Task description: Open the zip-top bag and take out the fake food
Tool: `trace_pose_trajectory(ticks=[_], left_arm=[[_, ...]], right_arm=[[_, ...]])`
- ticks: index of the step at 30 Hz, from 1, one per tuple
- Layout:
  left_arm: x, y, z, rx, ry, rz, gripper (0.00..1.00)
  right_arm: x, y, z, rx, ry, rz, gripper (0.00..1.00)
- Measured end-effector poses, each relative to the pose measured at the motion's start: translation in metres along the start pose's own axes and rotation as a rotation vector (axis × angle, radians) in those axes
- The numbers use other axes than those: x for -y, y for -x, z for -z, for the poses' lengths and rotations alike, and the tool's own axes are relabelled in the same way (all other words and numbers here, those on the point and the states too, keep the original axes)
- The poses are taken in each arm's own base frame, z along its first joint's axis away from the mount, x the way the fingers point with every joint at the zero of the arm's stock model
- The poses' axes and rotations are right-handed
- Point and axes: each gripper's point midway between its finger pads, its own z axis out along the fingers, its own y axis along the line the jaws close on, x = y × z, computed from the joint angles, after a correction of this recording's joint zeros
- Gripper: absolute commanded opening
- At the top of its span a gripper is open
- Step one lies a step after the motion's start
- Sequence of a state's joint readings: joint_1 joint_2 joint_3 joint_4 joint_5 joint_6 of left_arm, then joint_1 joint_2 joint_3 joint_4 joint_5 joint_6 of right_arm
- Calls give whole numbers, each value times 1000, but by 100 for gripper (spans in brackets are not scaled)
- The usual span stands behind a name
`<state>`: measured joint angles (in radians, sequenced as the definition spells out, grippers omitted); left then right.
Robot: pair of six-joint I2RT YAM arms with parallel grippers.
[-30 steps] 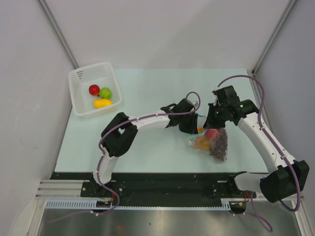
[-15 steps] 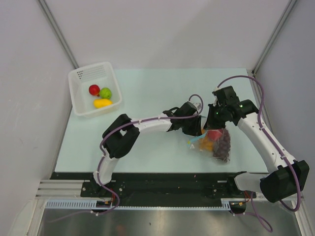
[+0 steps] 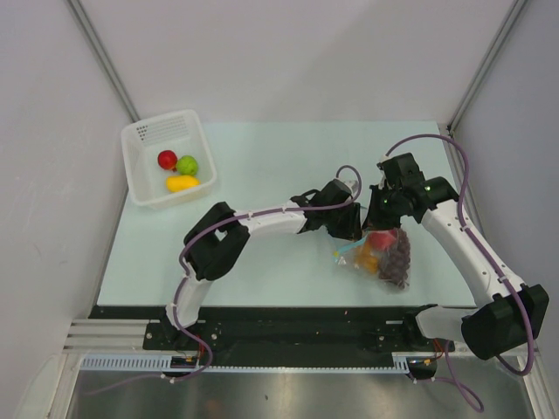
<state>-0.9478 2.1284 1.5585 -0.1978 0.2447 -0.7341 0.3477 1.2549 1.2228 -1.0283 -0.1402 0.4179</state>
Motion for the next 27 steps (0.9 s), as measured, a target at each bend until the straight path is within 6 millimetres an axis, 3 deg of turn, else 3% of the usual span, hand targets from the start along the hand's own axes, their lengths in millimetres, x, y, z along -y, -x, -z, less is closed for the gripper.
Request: trace_pose_trajectory(ticks=[4, 11, 16, 19, 25, 27], left_arm=[[-1, 0, -6, -8, 3, 3, 33], [-5, -8, -14, -62, 16, 31, 48], [-4, -17, -13, -106, 16, 57, 45], [0, -19, -13, -117, -4, 69, 38], [12, -15, -14, -110, -58, 88, 0], [15, -14, -13, -109, -71, 84, 0]], right_arm=[[0, 0, 0, 2, -3, 0, 0], [2, -1, 1, 0, -8, -1, 0], [3, -1, 2, 1, -13, -1, 0], [3, -1, 2, 2, -14, -2, 0], [4, -1, 2, 5, -21, -6, 0], [4, -1, 2, 7, -22, -6, 0]])
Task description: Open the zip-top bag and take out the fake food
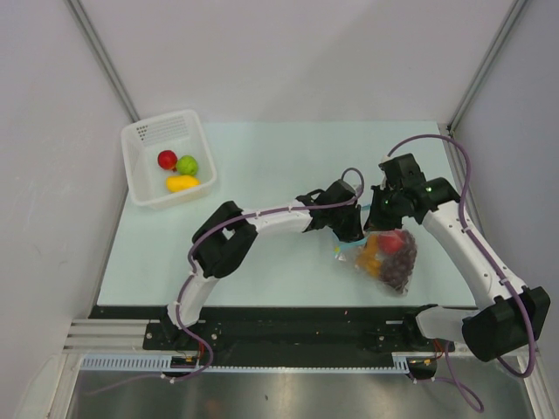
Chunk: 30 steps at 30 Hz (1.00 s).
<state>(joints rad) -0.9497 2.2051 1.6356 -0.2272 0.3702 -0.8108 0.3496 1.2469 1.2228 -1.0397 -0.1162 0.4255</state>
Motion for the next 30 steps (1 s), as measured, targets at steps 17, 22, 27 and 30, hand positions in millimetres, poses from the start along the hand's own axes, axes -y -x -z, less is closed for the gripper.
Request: trace_pose_trajectory(ticks=[17, 22, 27, 30], left_arm=[[49, -6, 68, 97, -41, -258, 0], [51, -21, 83, 117, -30, -309, 0], [49, -8, 113, 223, -8, -322, 0], [52, 10, 132, 295, -12, -324, 0]], right_arm=[[27, 17, 7, 70, -74, -109, 0], [39, 23, 11, 88, -85, -149, 0], [41, 21, 16, 86, -69, -145, 0], [36, 19, 18, 83, -46, -129, 0]])
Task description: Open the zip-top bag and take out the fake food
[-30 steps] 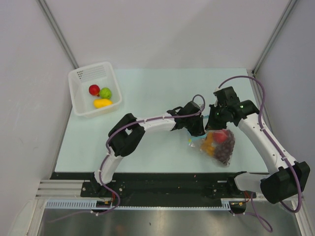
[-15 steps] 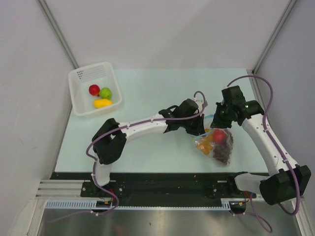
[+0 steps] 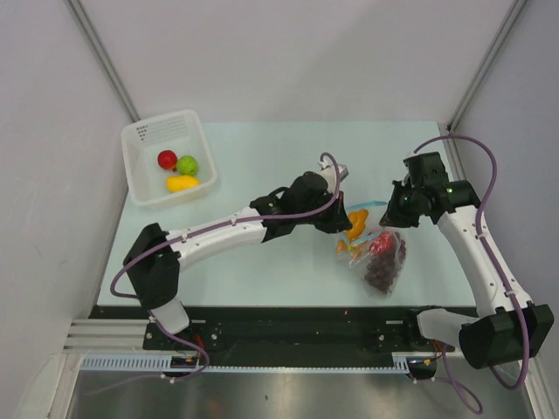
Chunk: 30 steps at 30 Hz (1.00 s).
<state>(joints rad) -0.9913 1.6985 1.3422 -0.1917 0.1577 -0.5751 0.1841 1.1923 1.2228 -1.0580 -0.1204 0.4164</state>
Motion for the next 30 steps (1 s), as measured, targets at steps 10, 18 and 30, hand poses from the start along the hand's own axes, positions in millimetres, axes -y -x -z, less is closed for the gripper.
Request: trace_pose_trajectory(ticks=[10, 18, 30], left_arm=[[-39, 68, 12, 192, 56, 92, 0], [-98, 150, 42, 389, 48, 246, 0], [-316, 232, 196, 768, 361, 460, 0]], right_arm=[[-27, -16, 0, -45, 81, 80, 0], [-33, -15, -19, -82, 77, 88, 0], [-27, -5, -48, -116, 51, 53, 0]])
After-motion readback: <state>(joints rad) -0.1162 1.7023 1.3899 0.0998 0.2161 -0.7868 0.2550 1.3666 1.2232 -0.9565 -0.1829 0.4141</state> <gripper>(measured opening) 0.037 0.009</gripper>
